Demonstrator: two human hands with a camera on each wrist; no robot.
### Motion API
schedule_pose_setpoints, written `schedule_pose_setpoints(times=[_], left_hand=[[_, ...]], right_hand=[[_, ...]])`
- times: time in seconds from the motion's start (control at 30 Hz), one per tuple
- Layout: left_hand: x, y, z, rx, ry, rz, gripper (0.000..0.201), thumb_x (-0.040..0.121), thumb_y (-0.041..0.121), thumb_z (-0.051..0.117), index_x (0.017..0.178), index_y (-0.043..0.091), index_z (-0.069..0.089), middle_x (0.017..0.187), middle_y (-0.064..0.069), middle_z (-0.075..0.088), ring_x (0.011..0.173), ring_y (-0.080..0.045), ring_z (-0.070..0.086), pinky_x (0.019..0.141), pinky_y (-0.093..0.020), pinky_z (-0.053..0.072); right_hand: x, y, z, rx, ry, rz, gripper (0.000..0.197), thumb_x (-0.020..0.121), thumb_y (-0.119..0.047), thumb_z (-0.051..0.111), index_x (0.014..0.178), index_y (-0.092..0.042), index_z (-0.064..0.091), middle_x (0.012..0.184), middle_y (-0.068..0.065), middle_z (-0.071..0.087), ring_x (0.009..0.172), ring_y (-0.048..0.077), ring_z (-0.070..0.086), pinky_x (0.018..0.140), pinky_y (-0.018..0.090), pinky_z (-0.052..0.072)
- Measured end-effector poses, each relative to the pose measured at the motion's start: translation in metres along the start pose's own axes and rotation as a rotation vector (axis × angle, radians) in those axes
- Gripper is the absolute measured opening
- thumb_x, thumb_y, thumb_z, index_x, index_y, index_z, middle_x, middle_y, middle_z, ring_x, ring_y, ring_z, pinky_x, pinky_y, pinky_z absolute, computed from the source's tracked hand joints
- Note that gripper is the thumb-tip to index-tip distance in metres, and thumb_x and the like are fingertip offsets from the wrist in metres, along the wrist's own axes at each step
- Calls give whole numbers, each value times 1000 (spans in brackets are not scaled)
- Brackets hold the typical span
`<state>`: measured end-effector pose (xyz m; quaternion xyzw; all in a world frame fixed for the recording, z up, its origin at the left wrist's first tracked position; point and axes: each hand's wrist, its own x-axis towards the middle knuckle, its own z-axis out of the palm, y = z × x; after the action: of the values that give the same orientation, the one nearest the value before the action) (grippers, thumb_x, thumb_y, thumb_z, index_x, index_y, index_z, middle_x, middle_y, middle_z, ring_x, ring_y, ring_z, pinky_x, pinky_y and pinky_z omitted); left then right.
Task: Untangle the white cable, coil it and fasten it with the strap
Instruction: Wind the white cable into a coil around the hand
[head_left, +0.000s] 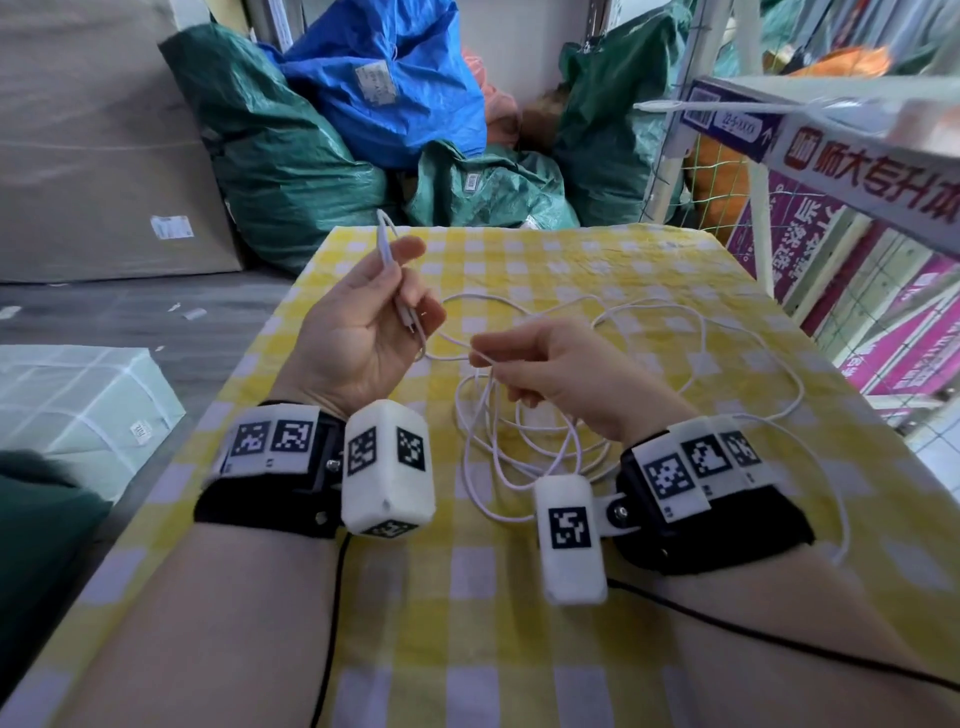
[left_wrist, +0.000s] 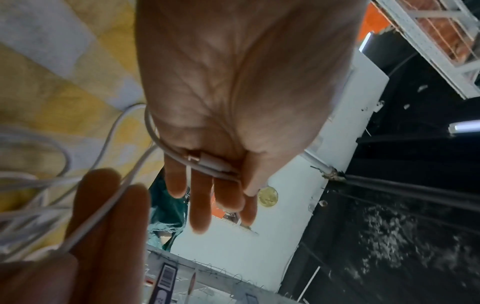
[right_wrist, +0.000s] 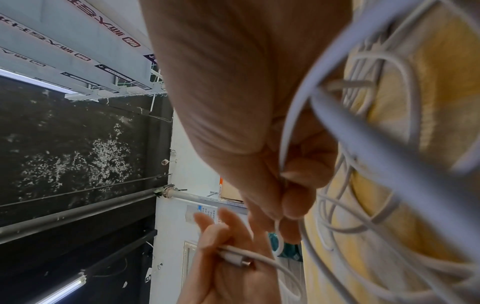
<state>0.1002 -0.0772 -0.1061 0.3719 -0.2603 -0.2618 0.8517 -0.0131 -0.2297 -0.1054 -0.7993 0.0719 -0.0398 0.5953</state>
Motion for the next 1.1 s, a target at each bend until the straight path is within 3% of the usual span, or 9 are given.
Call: schedule_pose_setpoints(times=[0.17, 0.3, 0.4, 0.53, 0.67, 0.77, 0.87, 1.0, 1.1], left_hand=[[-5, -8, 8, 344, -18, -84, 29, 100, 6, 26, 96, 9, 55, 59, 1, 52, 76, -18, 64, 81, -29, 50], [-8, -12, 11, 626, -87, -161, 26, 101, 9, 30, 97, 11, 55, 73, -5, 54, 68, -16, 55, 65, -25, 47], [-10, -14, 14, 745, -129, -200, 23, 101, 7, 32, 98, 10, 55, 77, -10, 56, 64, -18, 56, 60, -23, 47], [-9, -13, 12, 819, -43, -218, 25, 100, 8, 34, 93, 12, 58, 65, -4, 47, 45, -6, 40, 45, -17, 32], [-7, -5, 8, 699, 115, -210, 30, 102, 16, 33, 89, 11, 60, 48, 5, 37, 39, -6, 28, 41, -18, 21], [-5, 2, 6, 436, 129, -196, 33, 102, 19, 29, 85, 10, 56, 42, 7, 27, 34, -7, 18, 42, -20, 12], [-6, 9, 4, 214, 130, -246, 36, 99, 24, 31, 79, 14, 59, 41, 9, 20, 30, -4, 15, 38, -17, 14], [-9, 14, 7, 35, 78, -310, 29, 87, 27, 40, 83, 15, 67, 50, 7, 8, 38, -7, 4, 33, -15, 21], [-6, 13, 2, -133, -32, -421, 32, 91, 24, 39, 107, 9, 61, 50, 8, 14, 38, -5, 10, 35, -17, 25]], right_hand=[[-3, -2, 3, 5, -80, -55, 33, 86, 10, 54, 114, -4, 63, 101, 12, 71, 53, 4, 53, 50, 15, 42], [-4, -3, 3, 59, -60, -87, 18, 82, 7, 64, 88, -9, 60, 86, 28, 69, 49, 8, 53, 48, 17, 41], [-4, -3, 1, 91, -86, -118, 27, 77, 7, 70, 77, -13, 52, 65, 15, 59, 54, 15, 49, 49, 19, 39], [-7, -5, -5, 111, -94, -133, 33, 75, 14, 66, 73, -15, 51, 87, 33, 64, 65, 17, 54, 51, 18, 40], [-3, -2, -16, 127, 165, -176, 33, 76, 21, 59, 69, -11, 52, 77, 10, 67, 72, 6, 68, 60, 16, 50], [2, 4, -21, -47, 461, -200, 34, 79, 10, 62, 62, -20, 60, 76, -3, 68, 83, 23, 69, 74, 32, 54], [6, 9, -25, -359, 695, -197, 38, 84, -3, 58, 69, -38, 66, 80, -15, 67, 83, 29, 61, 77, 33, 50], [4, 6, -23, -427, 694, -227, 25, 86, -10, 60, 101, -26, 73, 92, -9, 68, 71, 0, 50, 78, 23, 42], [2, 1, -20, -371, 623, -197, 29, 92, -32, 57, 117, -20, 68, 113, -9, 67, 97, 3, 58, 87, 17, 41]])
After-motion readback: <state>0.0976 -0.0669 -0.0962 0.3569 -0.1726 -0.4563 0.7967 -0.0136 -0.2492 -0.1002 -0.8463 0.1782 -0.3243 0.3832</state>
